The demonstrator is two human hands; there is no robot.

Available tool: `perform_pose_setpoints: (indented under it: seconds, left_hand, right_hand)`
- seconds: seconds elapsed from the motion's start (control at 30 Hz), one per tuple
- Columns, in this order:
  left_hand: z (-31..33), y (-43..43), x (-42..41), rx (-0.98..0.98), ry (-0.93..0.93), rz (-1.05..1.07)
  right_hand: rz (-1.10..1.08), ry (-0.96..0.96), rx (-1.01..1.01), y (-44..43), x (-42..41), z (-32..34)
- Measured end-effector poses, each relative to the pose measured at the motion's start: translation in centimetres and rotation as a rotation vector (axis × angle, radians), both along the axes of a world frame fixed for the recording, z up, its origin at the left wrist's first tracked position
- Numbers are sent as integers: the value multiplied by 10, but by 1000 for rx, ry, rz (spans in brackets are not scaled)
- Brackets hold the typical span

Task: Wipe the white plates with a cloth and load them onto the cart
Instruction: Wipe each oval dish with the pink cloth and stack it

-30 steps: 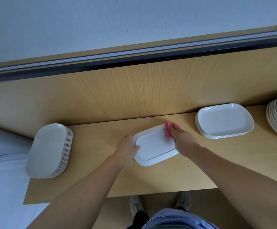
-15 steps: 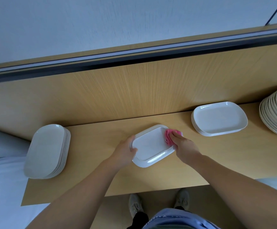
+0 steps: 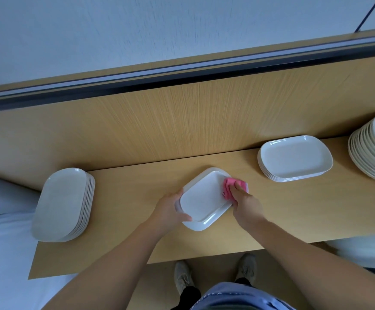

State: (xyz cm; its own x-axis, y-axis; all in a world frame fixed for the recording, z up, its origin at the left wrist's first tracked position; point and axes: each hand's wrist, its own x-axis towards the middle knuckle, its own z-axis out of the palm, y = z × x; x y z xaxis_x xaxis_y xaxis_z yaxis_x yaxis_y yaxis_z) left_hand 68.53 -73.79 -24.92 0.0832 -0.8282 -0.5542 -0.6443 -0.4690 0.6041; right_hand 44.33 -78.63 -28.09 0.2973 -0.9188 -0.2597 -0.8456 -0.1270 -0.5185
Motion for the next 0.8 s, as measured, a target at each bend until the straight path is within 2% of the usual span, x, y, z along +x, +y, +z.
perform_pose_setpoints:
  seconds: [0.13,0.23,0.37,0.47,0.57,0.7,0.8]
  left_hand:
    - [-1,0,-4,-17,20,71]
    - [5,-7,-7,-75,1,83]
    - [12,-8,-8,-76,21,64]
    - [14,-6,-9,-80,10,24]
    - [16,-9,-8,-102,-35,-13]
    - [15,-13,-4,-99,-21,-4]
    - [12,-15,-3,-95,-5,-10]
  right_hand:
    - [5,-52,11,24,10,0]
    - [120,56,49,39,25,0]
    - [135,142,10,40,29,1]
    - [332,216,0,50,28,2]
    - [572,145,-104,62,22,-2]
    - [425,-34,-236,44,14,13]
    - [429,43,-367,26,21,25]
